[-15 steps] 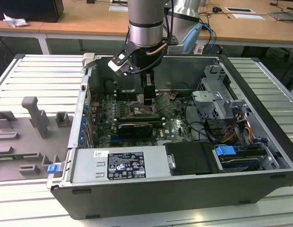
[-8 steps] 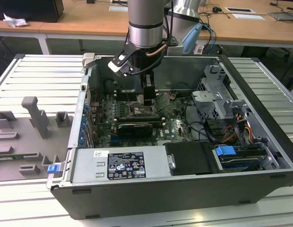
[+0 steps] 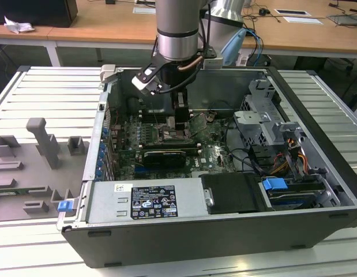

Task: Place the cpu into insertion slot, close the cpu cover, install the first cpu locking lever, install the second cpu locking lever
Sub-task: 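Place the cpu into insertion slot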

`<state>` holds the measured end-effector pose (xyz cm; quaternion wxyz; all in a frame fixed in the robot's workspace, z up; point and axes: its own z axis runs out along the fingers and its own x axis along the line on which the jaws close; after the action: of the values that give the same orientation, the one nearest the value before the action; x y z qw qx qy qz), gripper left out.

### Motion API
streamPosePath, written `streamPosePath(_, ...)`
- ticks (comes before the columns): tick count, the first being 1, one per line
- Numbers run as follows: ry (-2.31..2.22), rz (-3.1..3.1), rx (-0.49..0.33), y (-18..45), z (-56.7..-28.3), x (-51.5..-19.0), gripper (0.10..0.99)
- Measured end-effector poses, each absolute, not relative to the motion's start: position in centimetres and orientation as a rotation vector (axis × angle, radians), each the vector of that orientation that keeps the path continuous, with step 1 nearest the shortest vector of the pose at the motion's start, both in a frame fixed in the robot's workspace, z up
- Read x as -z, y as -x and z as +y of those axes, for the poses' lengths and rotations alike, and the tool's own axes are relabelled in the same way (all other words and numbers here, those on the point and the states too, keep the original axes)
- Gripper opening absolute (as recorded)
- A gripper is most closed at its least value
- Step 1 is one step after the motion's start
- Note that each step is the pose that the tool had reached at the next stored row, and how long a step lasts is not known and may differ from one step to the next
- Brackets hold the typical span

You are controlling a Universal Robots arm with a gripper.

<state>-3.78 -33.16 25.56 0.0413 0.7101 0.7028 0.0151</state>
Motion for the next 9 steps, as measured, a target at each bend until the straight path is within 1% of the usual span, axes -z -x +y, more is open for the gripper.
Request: streamPosePath(9, -2.173, 2.151, -0.044, 3.78, -33.16, -25.11, 0.529)
